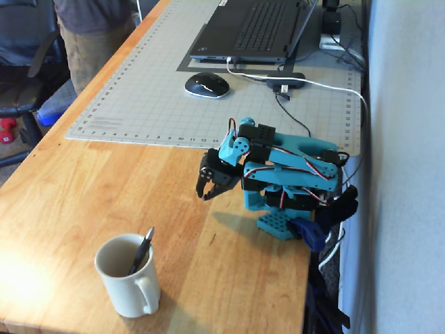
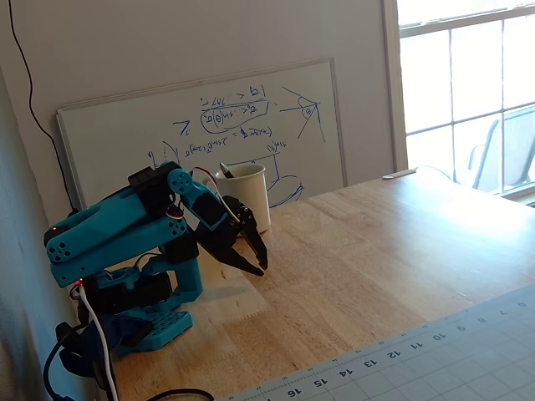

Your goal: Grasp a pen and put it in a mug.

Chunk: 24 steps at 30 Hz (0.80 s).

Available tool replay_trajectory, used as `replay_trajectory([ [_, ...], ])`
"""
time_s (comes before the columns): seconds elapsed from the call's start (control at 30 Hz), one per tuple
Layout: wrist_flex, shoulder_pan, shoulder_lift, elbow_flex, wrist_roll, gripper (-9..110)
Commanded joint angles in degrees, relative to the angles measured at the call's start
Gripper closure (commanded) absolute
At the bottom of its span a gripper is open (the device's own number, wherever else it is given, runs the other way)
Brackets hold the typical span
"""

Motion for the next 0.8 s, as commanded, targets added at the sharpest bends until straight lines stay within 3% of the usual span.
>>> replay_trajectory([
  [0.0, -1.05, 0.35, 1.23, -0.26, -0.44, 100],
  [0.77, -1.05, 0.44, 1.41, -0.26, 0.35, 100],
])
